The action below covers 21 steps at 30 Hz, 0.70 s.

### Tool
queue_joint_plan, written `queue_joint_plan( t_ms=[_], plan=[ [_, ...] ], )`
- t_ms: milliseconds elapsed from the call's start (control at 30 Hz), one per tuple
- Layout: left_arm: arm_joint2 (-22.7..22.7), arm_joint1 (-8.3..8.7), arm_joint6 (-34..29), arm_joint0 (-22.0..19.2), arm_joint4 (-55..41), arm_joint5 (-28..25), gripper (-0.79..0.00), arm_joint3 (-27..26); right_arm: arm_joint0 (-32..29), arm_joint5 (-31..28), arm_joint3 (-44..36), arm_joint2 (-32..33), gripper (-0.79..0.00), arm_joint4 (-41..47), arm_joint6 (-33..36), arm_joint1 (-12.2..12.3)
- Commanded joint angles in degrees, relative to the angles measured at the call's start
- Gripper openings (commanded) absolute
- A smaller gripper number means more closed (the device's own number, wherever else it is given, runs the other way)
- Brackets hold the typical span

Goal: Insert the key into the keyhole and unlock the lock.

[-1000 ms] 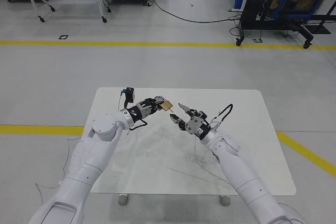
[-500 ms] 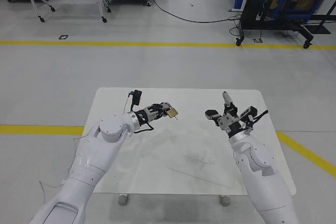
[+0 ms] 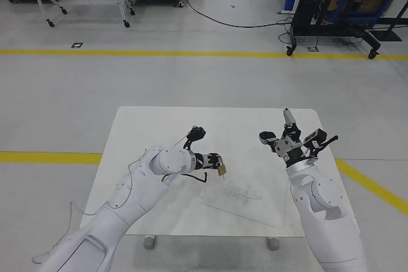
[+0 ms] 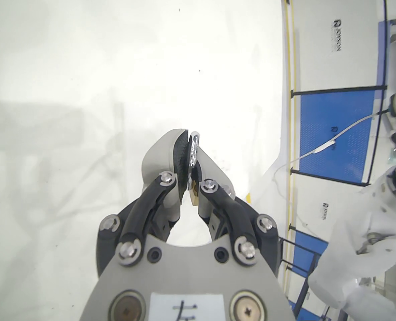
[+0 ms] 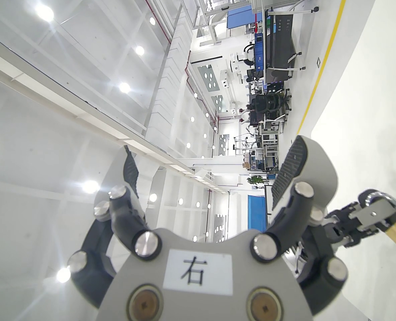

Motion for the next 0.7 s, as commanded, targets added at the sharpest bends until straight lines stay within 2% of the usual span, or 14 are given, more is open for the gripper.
queue_joint_plan(
  t_ms=[0, 133, 167, 233, 300, 333, 500, 667],
  plan=[
    [1.7, -0.50, -0.5, -0.3, 1.5, -1.0, -0.785, 0.8, 0.0, 0.0, 0.0, 0.0, 0.000, 0.0, 0.0, 0.0],
    [3.5, -1.29, -0.4, -1.1, 3.5, -1.1, -0.785, 2.2, 0.0, 0.0, 0.0, 0.0, 0.000, 0.0, 0.0, 0.0],
    [3.8, -1.43, -1.2, -1.4, 3.8, -1.2, -0.742, 2.6, 0.0, 0.0, 0.0, 0.0, 0.000, 0.0, 0.0, 0.0],
    [4.4, -1.62, -4.0, -2.3, 4.4, -1.6, -0.446, 3.5, 0.0, 0.0, 0.0, 0.0, 0.000, 0.0, 0.0, 0.0],
    [4.6, -1.75, -5.3, -3.0, 5.0, -1.4, -0.086, 4.5, 0.0, 0.0, 0.0, 0.0, 0.000, 0.0, 0.0, 0.0],
    [4.6, -1.82, -5.7, -3.2, 5.0, -1.3, 0.000, 5.0, 0.0, 0.0, 0.0, 0.0, 0.000, 0.0, 0.0, 0.0],
    [3.6, -1.96, -6.0, -4.0, 4.5, -1.4, 0.000, 6.1, 0.0, 0.0, 0.0, 0.0, 0.000, 0.0, 0.0, 0.0],
    [-1.0, -1.14, -1.9, -4.2, 1.8, -3.9, 0.000, 6.3, 0.0, 0.0, 0.0, 0.0, 0.000, 0.0, 0.0, 0.0]
  ],
)
